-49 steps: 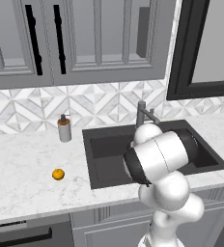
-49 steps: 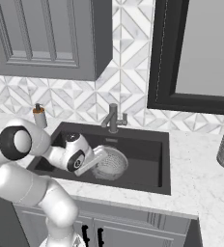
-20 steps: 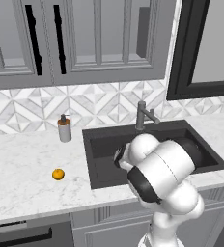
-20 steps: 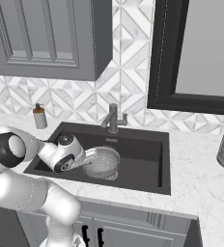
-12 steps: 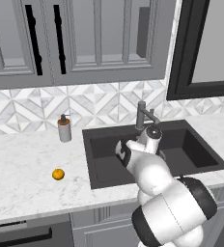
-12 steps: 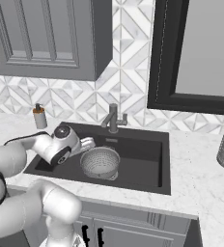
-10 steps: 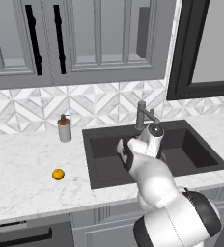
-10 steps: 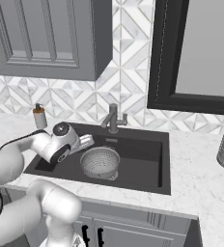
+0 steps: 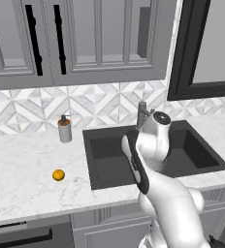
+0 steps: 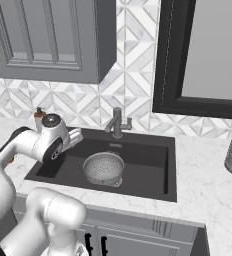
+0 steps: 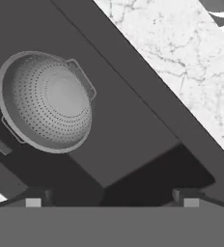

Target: Put the colander in the sink, put the tangerine in the colander, and turn on the sink faucet and pour water over the colander.

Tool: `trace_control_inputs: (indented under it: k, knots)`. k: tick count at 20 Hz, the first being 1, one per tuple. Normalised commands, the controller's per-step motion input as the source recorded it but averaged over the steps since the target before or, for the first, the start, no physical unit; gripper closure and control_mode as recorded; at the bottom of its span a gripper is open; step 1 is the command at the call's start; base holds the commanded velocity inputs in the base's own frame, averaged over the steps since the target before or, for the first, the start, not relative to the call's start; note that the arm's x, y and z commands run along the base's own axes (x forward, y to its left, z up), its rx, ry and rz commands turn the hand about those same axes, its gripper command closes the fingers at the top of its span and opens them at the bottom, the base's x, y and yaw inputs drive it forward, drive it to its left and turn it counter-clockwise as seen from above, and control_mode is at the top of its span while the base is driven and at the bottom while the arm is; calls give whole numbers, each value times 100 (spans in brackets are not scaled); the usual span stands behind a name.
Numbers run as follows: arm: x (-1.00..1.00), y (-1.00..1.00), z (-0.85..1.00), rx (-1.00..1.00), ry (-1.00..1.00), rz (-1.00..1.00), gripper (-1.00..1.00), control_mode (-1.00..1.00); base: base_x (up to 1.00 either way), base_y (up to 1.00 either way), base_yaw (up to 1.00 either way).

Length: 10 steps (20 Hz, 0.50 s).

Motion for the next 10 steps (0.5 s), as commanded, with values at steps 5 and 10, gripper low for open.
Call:
trace_control_inputs:
  k: [5, 10]
  knots:
    - [-30, 97, 64, -9, 25, 35, -100, -100, 0, 0, 0]
    - [-8, 100, 43, -12, 22, 37, -100, -100, 0, 0, 0]
